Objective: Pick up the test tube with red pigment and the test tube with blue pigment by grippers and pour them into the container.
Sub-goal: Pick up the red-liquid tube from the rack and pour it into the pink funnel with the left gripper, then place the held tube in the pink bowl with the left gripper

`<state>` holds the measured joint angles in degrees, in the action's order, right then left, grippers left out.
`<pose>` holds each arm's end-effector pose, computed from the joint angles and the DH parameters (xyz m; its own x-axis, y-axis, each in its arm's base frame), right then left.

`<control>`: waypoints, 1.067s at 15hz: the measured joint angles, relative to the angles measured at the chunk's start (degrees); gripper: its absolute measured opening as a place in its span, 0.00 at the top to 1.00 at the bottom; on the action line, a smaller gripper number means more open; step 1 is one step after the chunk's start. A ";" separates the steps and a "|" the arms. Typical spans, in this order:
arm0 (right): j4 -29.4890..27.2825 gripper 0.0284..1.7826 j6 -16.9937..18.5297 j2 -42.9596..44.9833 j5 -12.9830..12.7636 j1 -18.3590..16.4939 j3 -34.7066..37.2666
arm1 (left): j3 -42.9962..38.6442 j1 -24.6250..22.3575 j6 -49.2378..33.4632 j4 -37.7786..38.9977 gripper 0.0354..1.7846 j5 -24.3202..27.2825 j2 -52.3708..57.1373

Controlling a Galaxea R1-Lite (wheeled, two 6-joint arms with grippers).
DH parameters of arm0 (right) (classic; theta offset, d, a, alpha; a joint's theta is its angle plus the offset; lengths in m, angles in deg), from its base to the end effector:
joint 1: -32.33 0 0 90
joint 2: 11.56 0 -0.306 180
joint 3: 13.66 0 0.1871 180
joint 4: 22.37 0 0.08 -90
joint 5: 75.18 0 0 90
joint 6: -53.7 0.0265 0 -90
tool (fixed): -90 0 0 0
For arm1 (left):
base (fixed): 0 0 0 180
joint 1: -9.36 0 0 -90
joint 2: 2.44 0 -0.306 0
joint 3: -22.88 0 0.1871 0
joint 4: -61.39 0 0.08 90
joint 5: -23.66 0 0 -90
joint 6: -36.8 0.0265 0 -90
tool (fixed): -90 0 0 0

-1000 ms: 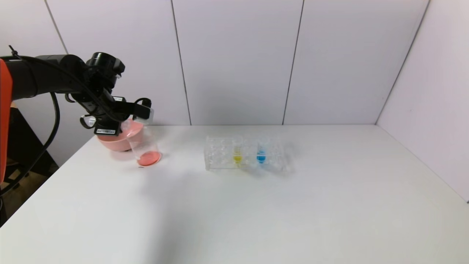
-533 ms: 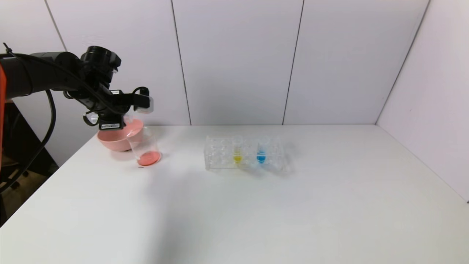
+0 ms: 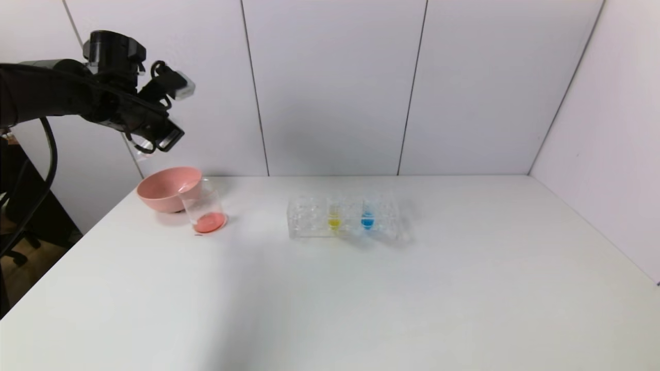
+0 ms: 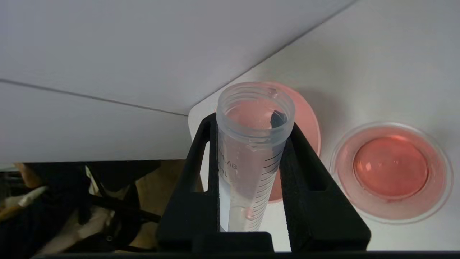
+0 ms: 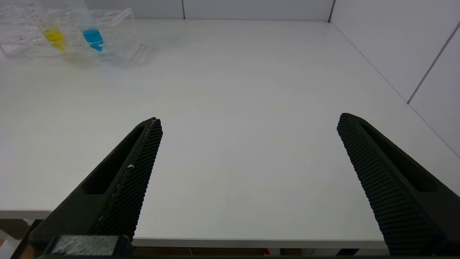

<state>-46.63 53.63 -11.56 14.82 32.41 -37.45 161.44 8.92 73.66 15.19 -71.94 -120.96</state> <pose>-0.0283 0.0000 0.0746 1.0000 0.0014 -0.0082 -0.0014 1.0000 -0.0012 0.4173 0.0058 0.2861 0.8925 0.1044 -0.4388 0.1883 0.7978 0.5728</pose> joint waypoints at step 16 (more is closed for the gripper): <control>0.00 0.00 0.00 0.00 0.00 0.00 0.00 | -7.50 -5.90 -33.74 25.12 0.73 0.06 -0.56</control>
<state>-46.63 53.63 -11.56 14.82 32.41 -37.45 153.95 3.02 39.91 40.32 -71.88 -121.52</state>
